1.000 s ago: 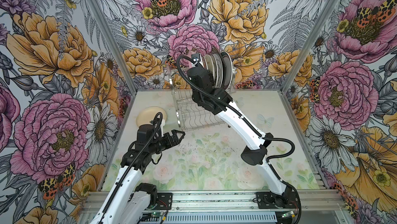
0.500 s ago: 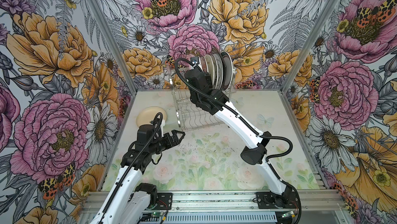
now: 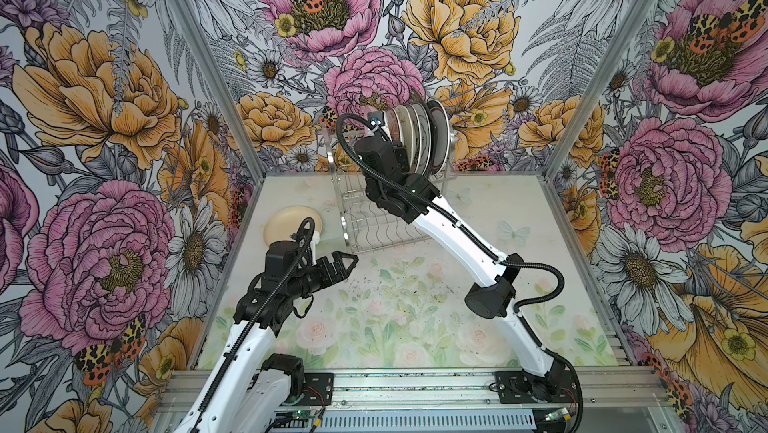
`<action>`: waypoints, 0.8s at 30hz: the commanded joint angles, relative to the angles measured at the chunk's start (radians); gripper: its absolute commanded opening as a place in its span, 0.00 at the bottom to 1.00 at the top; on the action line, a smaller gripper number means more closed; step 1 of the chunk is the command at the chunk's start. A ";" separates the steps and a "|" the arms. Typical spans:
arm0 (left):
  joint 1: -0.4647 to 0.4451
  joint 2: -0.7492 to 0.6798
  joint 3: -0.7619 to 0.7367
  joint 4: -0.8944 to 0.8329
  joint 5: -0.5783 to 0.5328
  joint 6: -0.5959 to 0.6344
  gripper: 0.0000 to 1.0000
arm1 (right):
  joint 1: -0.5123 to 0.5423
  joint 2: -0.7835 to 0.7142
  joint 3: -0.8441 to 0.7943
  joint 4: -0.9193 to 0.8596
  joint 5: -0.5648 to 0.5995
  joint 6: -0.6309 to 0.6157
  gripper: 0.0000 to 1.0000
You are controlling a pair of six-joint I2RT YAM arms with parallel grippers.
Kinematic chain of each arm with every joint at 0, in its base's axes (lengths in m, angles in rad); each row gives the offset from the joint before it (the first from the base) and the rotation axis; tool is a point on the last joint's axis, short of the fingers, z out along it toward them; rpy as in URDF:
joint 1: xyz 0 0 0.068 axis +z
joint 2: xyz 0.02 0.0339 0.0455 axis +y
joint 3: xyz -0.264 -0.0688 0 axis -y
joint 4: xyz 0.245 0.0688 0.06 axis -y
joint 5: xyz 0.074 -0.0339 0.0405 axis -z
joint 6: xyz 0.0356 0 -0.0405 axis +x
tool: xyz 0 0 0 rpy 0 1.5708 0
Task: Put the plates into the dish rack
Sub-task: 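Lower the pink plate into the rack slot in front of the sunburst plate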
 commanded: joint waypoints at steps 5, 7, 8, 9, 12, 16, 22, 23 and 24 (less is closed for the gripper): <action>0.003 -0.014 -0.006 -0.001 -0.007 0.028 0.99 | -0.017 0.019 -0.029 -0.004 0.036 0.019 0.03; 0.003 -0.015 -0.005 -0.002 -0.008 0.028 0.99 | -0.017 0.019 -0.033 -0.004 0.038 0.021 0.02; 0.003 -0.017 -0.004 -0.003 -0.009 0.028 0.98 | -0.018 0.019 -0.034 -0.004 0.046 0.022 0.02; 0.003 -0.018 -0.004 -0.004 -0.009 0.030 0.99 | -0.017 0.018 -0.035 -0.004 0.050 0.022 0.01; 0.003 -0.022 -0.006 -0.008 -0.010 0.029 0.99 | -0.018 0.014 -0.033 -0.002 0.061 0.026 0.00; 0.006 -0.028 -0.010 -0.009 -0.010 0.026 0.99 | -0.018 0.015 -0.035 -0.002 0.064 0.027 0.00; 0.005 -0.029 -0.010 -0.008 -0.012 0.028 0.99 | -0.018 0.022 -0.034 -0.002 0.073 0.037 0.00; 0.004 -0.031 -0.010 -0.008 -0.010 0.028 0.99 | -0.018 0.024 -0.034 -0.003 0.065 0.036 0.00; 0.004 -0.032 -0.010 -0.008 -0.010 0.027 0.98 | -0.018 0.024 -0.035 -0.002 0.059 0.036 0.00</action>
